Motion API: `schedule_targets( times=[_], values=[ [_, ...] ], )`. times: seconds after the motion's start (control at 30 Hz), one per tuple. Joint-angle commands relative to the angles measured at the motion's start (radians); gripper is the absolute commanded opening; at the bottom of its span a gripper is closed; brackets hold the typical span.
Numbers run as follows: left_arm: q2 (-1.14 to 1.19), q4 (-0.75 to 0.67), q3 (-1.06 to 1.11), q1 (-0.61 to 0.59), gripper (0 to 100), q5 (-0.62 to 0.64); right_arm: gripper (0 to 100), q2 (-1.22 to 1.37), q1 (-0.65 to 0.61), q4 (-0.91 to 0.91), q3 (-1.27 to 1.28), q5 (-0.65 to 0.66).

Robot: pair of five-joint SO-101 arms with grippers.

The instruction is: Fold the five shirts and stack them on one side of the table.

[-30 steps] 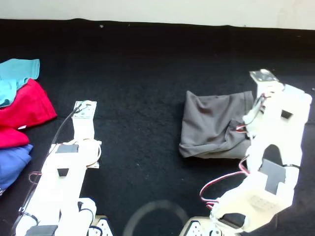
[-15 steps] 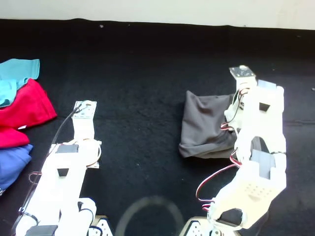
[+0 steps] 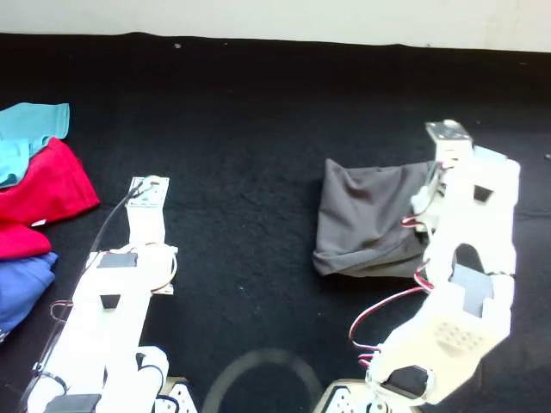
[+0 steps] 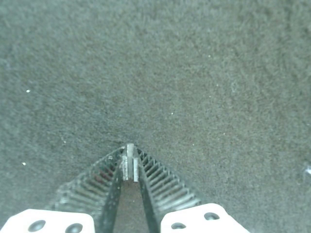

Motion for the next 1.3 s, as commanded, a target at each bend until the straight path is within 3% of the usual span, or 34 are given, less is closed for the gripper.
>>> schedule_targets(
  times=[0.0,0.4,0.63,0.73,0.87,0.97,1.13,1.27],
  values=[
    [-0.016,-0.017,-0.002,0.008,1,-0.005,0.5,-0.096,0.051,0.012,-0.03,-0.003],
    [-0.016,-0.017,-0.002,0.008,1,-0.005,1.1,-0.104,0.105,0.197,-0.042,0.061],
    [-0.016,-0.017,-0.002,0.008,1,-0.005,17.8,-0.105,0.119,0.191,-0.047,0.061],
    [-0.016,-0.018,-0.002,0.008,1,-0.005,16.0,-0.105,0.079,0.191,-0.11,0.044],
    [-0.016,-0.018,-0.002,0.008,1,-0.005,12.5,-0.105,0.031,0.2,-0.229,-0.077],
    [-0.016,-0.018,-0.002,0.008,1,-0.005,0.0,-0.097,-0.031,0.202,-0.232,-0.11],
    [-0.016,-0.018,-0.002,0.008,1,-0.005,0.7,-0.096,-0.116,0.168,-0.142,-0.107],
    [-0.016,-0.018,-0.002,0.008,1,-0.005,0.7,-0.096,-0.107,0.059,-0.033,-0.107]
  ],
)
